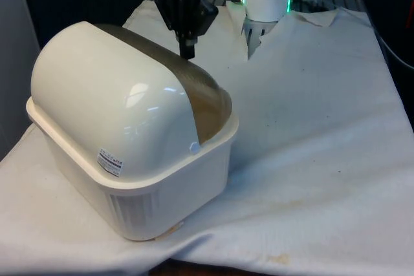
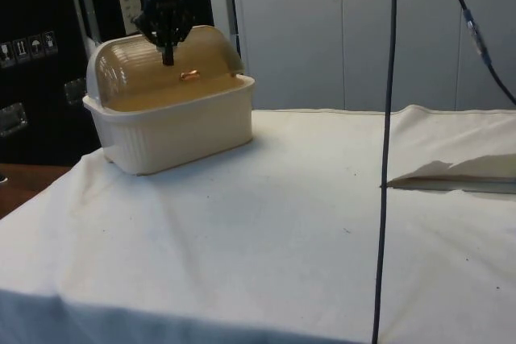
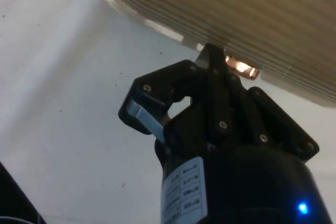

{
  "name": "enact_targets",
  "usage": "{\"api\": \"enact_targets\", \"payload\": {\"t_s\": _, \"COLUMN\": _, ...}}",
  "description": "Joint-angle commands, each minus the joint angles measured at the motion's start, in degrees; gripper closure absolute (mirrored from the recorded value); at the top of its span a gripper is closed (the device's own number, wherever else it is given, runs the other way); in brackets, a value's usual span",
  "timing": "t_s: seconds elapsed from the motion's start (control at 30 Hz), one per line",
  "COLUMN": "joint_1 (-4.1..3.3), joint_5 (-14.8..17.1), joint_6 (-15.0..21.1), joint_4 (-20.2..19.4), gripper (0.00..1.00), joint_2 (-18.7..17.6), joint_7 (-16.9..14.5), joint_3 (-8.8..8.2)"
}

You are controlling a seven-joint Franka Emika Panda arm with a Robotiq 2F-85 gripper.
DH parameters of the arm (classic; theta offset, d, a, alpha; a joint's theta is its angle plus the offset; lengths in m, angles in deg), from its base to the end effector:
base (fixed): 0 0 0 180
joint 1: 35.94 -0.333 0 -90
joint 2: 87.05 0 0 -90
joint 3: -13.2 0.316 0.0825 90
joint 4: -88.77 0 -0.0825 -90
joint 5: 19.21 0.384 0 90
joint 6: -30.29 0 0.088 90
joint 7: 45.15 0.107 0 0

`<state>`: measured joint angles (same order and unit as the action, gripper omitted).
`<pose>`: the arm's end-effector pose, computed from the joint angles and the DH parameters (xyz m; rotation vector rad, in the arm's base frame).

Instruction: Open the lid, then close it.

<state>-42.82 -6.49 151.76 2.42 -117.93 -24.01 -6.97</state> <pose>0.6986 -0.1126 0.3772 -2.9463 0.9944 -0.1678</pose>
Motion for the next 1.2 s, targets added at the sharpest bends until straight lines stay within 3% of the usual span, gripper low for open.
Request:
{"api": "enact_targets", "payload": {"t_s": 0.0, "joint_1": 0.0, "joint_5": 0.69, "joint_6": 0.46, "joint_4": -1.03, "gripper": 1.0, "joint_2": 0.57, "joint_7": -0.4, "joint_3": 0.52}}
{"api": "enact_targets", "payload": {"t_s": 0.1, "joint_1": -0.17, "joint_5": 0.29, "joint_6": 0.0, "joint_4": -0.8, "gripper": 1.0, "joint_2": 0.11, "joint_7": -0.06, "joint_3": 0.4}}
{"api": "enact_targets", "payload": {"t_s": 0.2, "joint_1": -0.63, "joint_5": 0.57, "joint_6": 0.86, "joint_4": -3.21, "gripper": 1.0, "joint_2": 1.55, "joint_7": -0.17, "joint_3": 1.2}}
{"api": "enact_targets", "payload": {"t_s": 0.37, "joint_1": -1.72, "joint_5": -0.06, "joint_6": 0.97, "joint_4": -5.79, "gripper": 1.0, "joint_2": 3.44, "joint_7": 0.46, "joint_3": 1.49}}
{"api": "enact_targets", "payload": {"t_s": 0.4, "joint_1": -1.32, "joint_5": 0.17, "joint_6": 0.06, "joint_4": -4.93, "gripper": 1.0, "joint_2": 2.86, "joint_7": 0.17, "joint_3": 1.66}}
{"api": "enact_targets", "payload": {"t_s": 0.47, "joint_1": -2.06, "joint_5": -0.29, "joint_6": 0.92, "joint_4": -6.65, "gripper": 1.0, "joint_2": 4.13, "joint_7": 0.69, "joint_3": 1.66}}
{"api": "enact_targets", "payload": {"t_s": 0.67, "joint_1": -2.86, "joint_5": -1.2, "joint_6": 0.63, "joint_4": -9.63, "gripper": 1.0, "joint_2": 6.76, "joint_7": 1.49, "joint_3": 2.41}}
{"api": "enact_targets", "payload": {"t_s": 0.73, "joint_1": -3.04, "joint_5": -1.26, "joint_6": 0.46, "joint_4": -10.37, "gripper": 1.0, "joint_2": 7.45, "joint_7": 1.49, "joint_3": 2.58}}
{"api": "enact_targets", "payload": {"t_s": 0.77, "joint_1": -2.69, "joint_5": -1.03, "joint_6": 0.06, "joint_4": -9.63, "gripper": 1.0, "joint_2": 6.82, "joint_7": 1.15, "joint_3": 2.64}}
{"api": "enact_targets", "payload": {"t_s": 0.87, "joint_1": -3.27, "joint_5": -1.32, "joint_6": 0.17, "joint_4": -11.29, "gripper": 1.0, "joint_2": 8.31, "joint_7": 1.43, "joint_3": 2.75}}
{"api": "enact_targets", "payload": {"t_s": 1.17, "joint_1": -3.38, "joint_5": -1.15, "joint_6": -1.32, "joint_4": -13.12, "gripper": 1.0, "joint_2": 10.37, "joint_7": 0.97, "joint_3": 3.72}}
